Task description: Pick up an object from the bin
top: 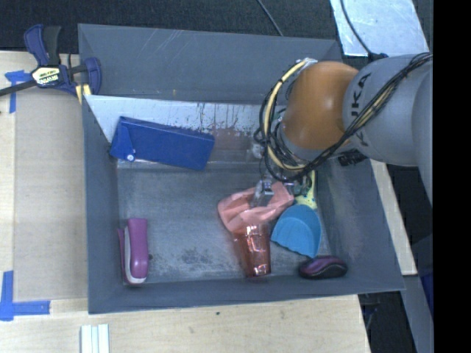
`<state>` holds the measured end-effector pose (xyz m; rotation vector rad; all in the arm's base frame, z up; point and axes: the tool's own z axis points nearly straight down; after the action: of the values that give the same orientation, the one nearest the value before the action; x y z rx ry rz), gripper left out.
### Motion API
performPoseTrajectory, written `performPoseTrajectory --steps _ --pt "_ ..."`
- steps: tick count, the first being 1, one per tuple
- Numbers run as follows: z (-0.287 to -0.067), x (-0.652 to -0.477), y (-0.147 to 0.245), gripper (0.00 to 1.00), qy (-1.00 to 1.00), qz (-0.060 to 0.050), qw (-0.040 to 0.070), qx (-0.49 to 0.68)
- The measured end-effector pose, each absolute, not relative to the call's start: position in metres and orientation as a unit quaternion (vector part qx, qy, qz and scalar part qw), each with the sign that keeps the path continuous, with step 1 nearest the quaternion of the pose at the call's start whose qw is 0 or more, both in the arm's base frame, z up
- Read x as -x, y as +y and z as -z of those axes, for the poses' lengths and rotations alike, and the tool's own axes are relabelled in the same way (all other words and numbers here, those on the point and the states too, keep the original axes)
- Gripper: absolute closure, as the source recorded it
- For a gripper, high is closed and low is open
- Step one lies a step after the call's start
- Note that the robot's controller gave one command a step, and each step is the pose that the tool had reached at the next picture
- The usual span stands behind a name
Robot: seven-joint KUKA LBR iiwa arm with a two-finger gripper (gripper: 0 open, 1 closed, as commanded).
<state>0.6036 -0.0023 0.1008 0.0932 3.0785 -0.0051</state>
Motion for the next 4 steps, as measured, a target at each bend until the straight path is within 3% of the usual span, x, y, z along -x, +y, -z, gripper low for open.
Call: performPoseTrajectory --steps 1,2,3,4 --pt "-0.099 -0.612 0.018 0.0 0.999 0.003 0.037 -0.008" --pt "-0.097 -0.617 0.007 0.0 0.999 0.002 0.039 -0.03" --pt "-0.101 -0.607 0.015 1.0 0.999 0.006 0.031 -0.022" --pt "-0.101 -0.607 0.015 1.0 0.999 0.006 0.031 -0.022"
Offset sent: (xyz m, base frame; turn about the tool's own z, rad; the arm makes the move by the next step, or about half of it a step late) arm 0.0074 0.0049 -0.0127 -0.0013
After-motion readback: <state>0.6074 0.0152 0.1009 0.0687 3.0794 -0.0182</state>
